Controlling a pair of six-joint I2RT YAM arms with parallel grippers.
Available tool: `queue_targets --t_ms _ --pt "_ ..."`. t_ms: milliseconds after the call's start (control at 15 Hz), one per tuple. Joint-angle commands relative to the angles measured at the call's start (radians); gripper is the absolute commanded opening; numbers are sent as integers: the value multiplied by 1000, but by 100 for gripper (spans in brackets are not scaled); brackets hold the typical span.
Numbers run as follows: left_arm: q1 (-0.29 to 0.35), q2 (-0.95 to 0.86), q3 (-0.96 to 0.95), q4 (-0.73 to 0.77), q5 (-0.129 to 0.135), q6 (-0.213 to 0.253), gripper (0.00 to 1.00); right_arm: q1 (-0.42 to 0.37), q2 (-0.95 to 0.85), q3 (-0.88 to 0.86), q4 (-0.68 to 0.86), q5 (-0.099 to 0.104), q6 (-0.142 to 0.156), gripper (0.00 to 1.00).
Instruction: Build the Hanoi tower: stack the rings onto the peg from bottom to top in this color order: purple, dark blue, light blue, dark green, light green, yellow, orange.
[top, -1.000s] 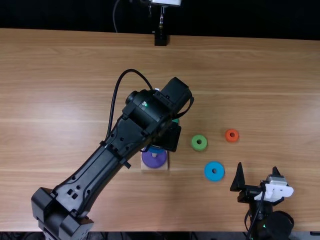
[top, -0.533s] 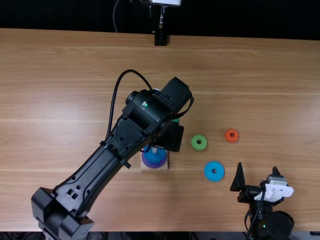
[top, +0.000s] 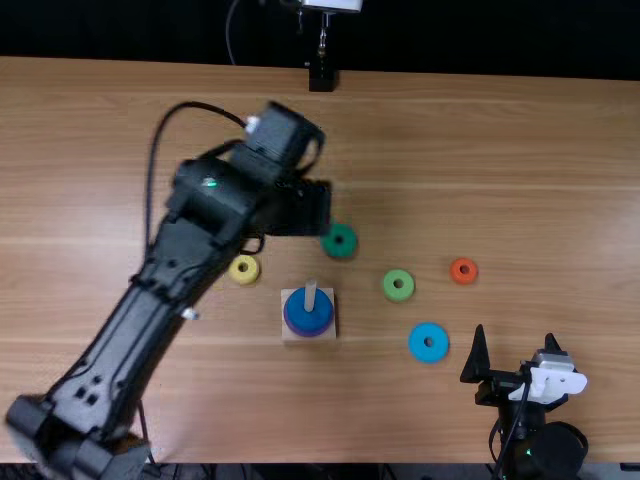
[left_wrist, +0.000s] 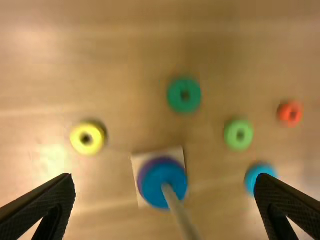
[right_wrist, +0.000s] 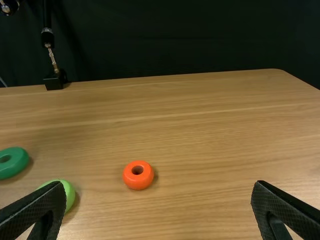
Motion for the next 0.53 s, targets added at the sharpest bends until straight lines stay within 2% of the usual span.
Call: queue_targets --t_ms 0,133,333,467 --pt "55 -135 -114 49 -13 -1 100 -6 -12 -33 -11 1 4 100" --pt "135 -311 -333 240 -11 4 100 -6 -12 -33 -11 1 4 100" --pt "255 -598 -784 632 -8 8 100 -6 -12 -33 -11 1 4 100" --pt "341 -833 -1085 866 -4 63 100 -6 -12 -33 -11 3 4 100"
